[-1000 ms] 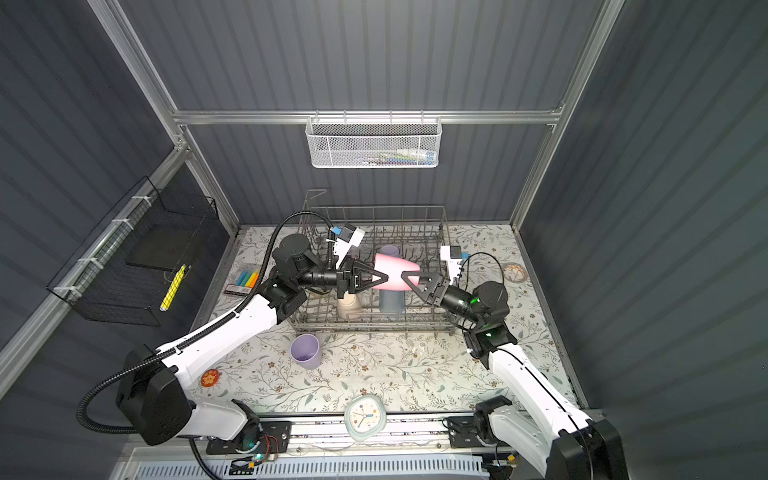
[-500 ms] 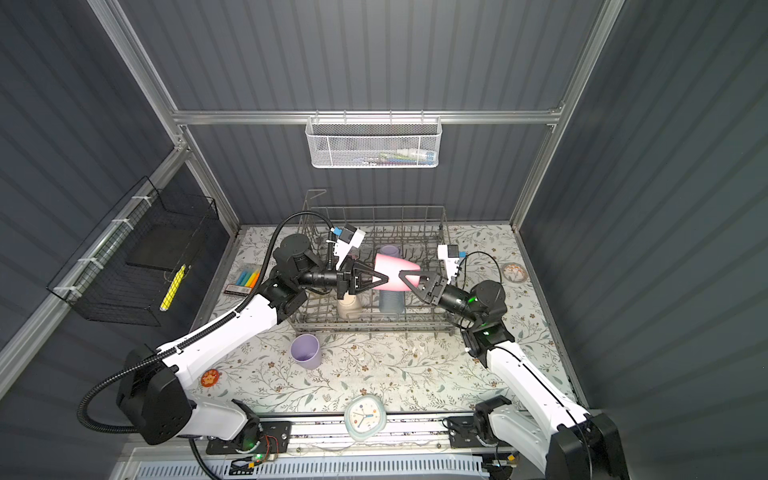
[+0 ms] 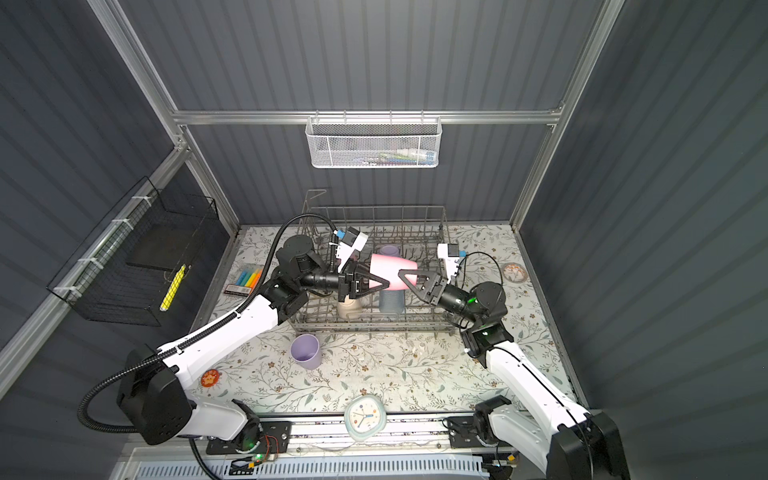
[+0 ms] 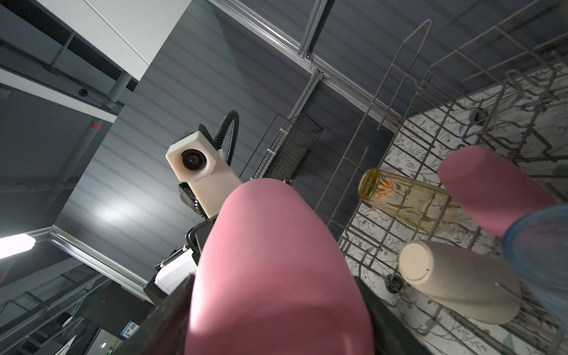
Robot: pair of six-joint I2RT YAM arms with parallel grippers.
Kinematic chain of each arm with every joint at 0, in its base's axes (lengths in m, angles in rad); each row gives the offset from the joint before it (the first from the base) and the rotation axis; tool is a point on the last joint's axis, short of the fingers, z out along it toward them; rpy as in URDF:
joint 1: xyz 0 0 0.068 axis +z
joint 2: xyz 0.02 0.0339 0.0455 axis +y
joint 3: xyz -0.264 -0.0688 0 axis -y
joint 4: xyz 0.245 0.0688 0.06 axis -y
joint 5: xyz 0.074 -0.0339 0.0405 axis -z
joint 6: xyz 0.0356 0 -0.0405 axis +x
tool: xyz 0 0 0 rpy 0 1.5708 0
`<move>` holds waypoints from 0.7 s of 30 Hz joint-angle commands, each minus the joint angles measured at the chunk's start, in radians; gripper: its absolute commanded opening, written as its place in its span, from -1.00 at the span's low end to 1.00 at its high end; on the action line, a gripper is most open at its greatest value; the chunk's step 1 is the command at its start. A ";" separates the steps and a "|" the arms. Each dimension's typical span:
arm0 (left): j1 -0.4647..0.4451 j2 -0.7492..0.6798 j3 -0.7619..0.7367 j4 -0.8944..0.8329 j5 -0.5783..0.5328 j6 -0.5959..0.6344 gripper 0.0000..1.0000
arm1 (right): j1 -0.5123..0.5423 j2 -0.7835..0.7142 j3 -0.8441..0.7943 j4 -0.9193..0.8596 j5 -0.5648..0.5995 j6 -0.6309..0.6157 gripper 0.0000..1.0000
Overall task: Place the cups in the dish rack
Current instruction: 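Close the right gripper on the pink cup's base while the left gripper holds, then open the left gripper while the right gripper pulls the pink cup away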
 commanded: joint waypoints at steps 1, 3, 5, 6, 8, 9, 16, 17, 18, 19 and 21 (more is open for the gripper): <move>-0.004 -0.043 0.010 -0.049 0.010 0.033 -0.43 | 0.005 -0.049 0.018 -0.042 0.031 -0.065 -0.10; -0.005 -0.067 0.012 -0.069 -0.001 0.044 -0.35 | 0.003 -0.080 0.029 -0.122 0.051 -0.111 -0.12; -0.005 -0.089 0.013 -0.101 -0.018 0.066 -0.30 | 0.000 -0.110 0.042 -0.196 0.064 -0.157 -0.13; -0.005 -0.104 0.016 -0.132 -0.032 0.087 -0.29 | -0.004 -0.124 0.051 -0.237 0.075 -0.180 -0.13; -0.003 -0.131 0.020 -0.188 -0.060 0.127 -0.27 | -0.012 -0.150 0.070 -0.323 0.093 -0.226 -0.14; -0.003 -0.146 0.021 -0.215 -0.073 0.145 -0.27 | -0.018 -0.163 0.081 -0.370 0.106 -0.254 -0.15; 0.003 -0.251 -0.005 -0.366 -0.167 0.234 -0.25 | -0.032 -0.219 0.221 -0.846 0.283 -0.524 -0.17; 0.003 -0.268 -0.012 -0.379 -0.177 0.240 -0.25 | -0.032 -0.211 0.255 -0.921 0.331 -0.571 -0.17; 0.003 -0.282 -0.021 -0.390 -0.185 0.243 -0.25 | -0.032 -0.198 0.290 -1.003 0.383 -0.617 -0.17; 0.003 -0.294 -0.027 -0.399 -0.192 0.247 -0.25 | -0.032 -0.184 0.317 -1.059 0.424 -0.652 -0.17; 0.004 -0.317 -0.041 -0.415 -0.205 0.251 -0.25 | -0.032 -0.135 0.378 -1.162 0.535 -0.724 -0.17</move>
